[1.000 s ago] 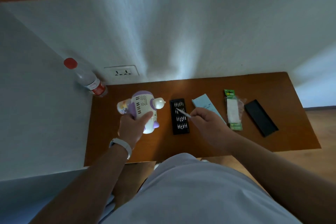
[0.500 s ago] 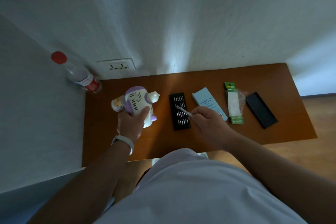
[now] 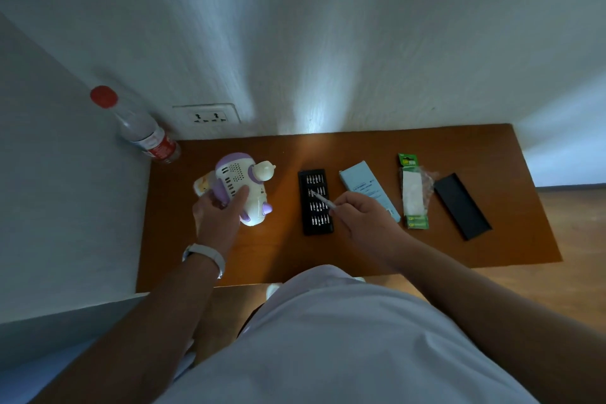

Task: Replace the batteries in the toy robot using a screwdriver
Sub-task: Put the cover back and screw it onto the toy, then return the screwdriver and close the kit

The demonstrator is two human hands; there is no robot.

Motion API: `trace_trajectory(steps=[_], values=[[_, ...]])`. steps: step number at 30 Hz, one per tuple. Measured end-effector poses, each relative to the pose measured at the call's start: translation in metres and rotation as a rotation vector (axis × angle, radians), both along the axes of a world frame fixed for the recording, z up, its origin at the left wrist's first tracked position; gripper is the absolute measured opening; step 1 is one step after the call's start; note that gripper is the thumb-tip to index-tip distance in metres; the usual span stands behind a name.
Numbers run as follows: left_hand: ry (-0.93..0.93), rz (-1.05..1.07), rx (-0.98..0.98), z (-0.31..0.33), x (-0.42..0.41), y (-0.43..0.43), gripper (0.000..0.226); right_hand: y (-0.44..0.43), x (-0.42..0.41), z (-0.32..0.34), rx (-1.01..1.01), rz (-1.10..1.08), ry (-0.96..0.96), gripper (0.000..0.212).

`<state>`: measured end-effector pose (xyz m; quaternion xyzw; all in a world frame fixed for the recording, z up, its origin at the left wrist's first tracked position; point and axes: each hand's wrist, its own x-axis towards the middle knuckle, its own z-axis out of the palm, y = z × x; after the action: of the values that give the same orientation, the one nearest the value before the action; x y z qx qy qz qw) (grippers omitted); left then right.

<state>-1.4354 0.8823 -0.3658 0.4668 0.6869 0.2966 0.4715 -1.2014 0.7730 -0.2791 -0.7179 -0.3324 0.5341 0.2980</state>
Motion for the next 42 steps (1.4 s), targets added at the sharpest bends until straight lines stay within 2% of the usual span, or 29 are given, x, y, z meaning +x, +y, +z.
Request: trace_trajectory(steps=[4, 7, 9, 13, 15, 21, 28, 32, 36, 38, 42], values=[[0.053, 0.059, -0.010, 0.009, -0.006, -0.008, 0.067, -0.002, 0.002, 0.003, 0.020, 0.041, 0.025, 0.021], [-0.012, 0.127, 0.027, 0.026, -0.002, -0.020, 0.069, -0.002, 0.004, 0.006, 0.053, 0.083, 0.049, 0.021], [-0.055, 0.116, 0.045, 0.039, 0.007, -0.031, 0.061, -0.002, 0.005, 0.007, 0.072, 0.109, 0.071, 0.022], [-0.110, 0.073, 0.038, 0.062, 0.036, -0.062, 0.021, -0.002, 0.006, 0.014, 0.122, 0.151, 0.199, 0.022], [-0.177, -0.005, -0.006, 0.072, 0.052, -0.077, 0.011, -0.001, 0.006, 0.017, 0.153, 0.175, 0.268, 0.021], [-0.286, -0.227, -0.041, 0.099, 0.089, -0.093, 0.031, -0.001, 0.009, 0.015, 0.211, 0.196, 0.388, 0.019], [-0.344, -0.276, -0.024, 0.102, 0.097, -0.089, 0.025, -0.004, 0.020, 0.013, 0.240, 0.229, 0.316, 0.026], [-0.321, -0.251, -0.034, 0.103, 0.099, -0.085, 0.021, -0.004, 0.024, 0.010, 0.235, 0.286, 0.123, 0.025], [-0.309, -0.289, -0.070, 0.107, 0.098, -0.081, 0.020, 0.003, 0.031, 0.011, 0.262, 0.235, -0.036, 0.019], [-0.273, -0.331, -0.077, 0.107, 0.097, -0.079, 0.018, 0.008, 0.032, 0.013, 0.270, 0.218, -0.019, 0.013], [-0.228, -0.379, -0.079, 0.105, 0.094, -0.076, 0.017, 0.016, 0.030, 0.020, 0.284, 0.189, 0.136, 0.007]])
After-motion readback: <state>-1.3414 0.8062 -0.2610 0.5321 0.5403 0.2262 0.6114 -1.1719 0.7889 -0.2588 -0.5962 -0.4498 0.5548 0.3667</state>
